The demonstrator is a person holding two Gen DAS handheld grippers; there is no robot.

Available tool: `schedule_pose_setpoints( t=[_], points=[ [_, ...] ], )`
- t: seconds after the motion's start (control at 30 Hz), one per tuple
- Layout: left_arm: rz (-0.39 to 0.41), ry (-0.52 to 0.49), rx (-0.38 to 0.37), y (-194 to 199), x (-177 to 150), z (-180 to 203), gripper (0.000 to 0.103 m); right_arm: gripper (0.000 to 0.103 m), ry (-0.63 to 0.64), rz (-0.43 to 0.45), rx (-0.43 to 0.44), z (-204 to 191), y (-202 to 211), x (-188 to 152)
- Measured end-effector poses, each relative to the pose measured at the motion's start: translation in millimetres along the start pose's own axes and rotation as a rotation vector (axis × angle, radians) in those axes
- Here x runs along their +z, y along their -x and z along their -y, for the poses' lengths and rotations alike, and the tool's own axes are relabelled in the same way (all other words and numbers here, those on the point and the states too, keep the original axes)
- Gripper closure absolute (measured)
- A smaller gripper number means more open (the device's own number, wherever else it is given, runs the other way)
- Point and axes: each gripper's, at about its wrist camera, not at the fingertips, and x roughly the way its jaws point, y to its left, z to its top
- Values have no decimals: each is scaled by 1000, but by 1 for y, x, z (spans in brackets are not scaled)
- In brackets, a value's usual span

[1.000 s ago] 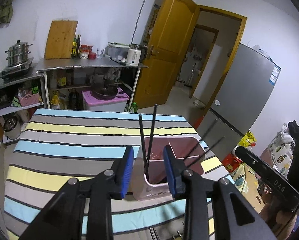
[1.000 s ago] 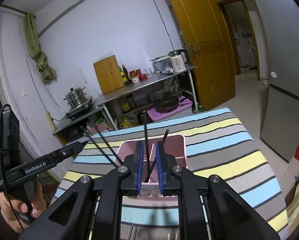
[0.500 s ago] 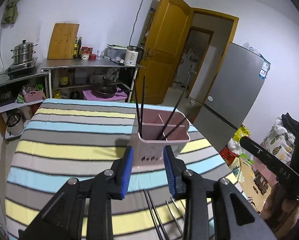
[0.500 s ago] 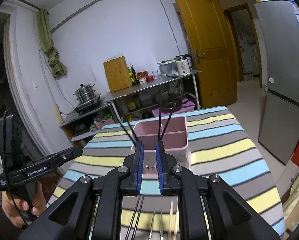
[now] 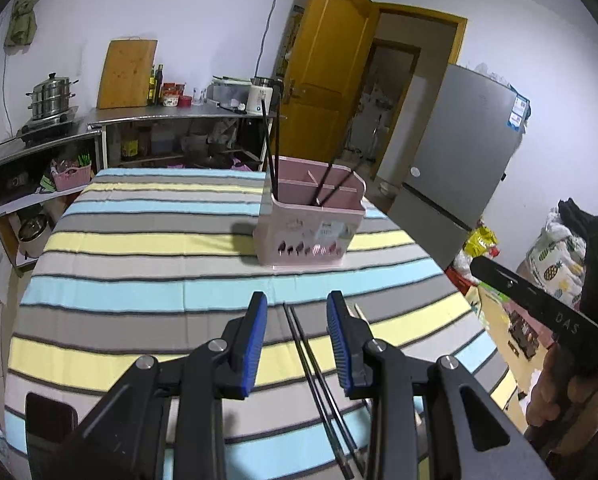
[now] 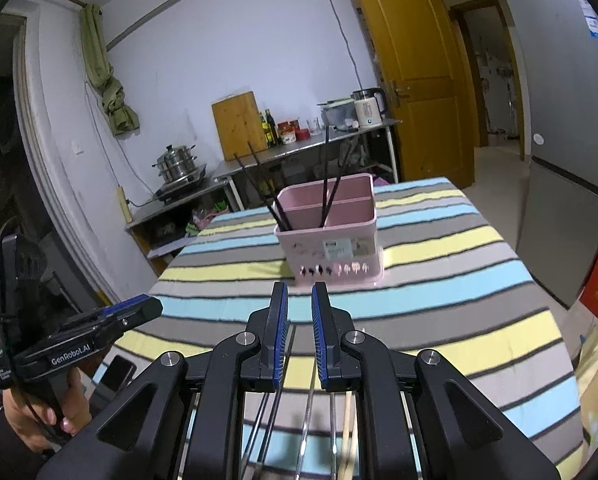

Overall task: Organize utensils
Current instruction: 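Withdraw both grippers from the basket back to the remaining chopsticks, then close the left gripper on a black chopstick while the right gripper grasps a metal chopstick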

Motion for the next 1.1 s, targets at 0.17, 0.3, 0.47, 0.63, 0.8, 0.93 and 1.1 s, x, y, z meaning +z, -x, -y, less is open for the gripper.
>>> schedule_pose_setpoints(
  t=[0.17,0.3,0.47,0.63,0.8,0.93,1.1],
  points=[
    [-21,3,2,-3,-12,2,71,91,-9,-10,0,5,3,-10],
    [-39,0,5,-10,-20,3,71,91,-18,-19,1,9,2,-16],
    [-77,5,5,-26,-31,4,71,91,-24,-43,4,13,-6,-24],
    [-121,11,5,-45,-40,4,71,91,-36,-72,7,17,-18,-32],
    [-179,26,1,-71,-50,3,71,91,-50,-98,10,22,-29,-39],
    [-222,33,8,-93,-56,3,71,91,-59,-117,7,27,-37,-45],
    [-272,47,22,-119,-60,1,71,91,-70,-132,-1,34,-42,-49]
  ],
)
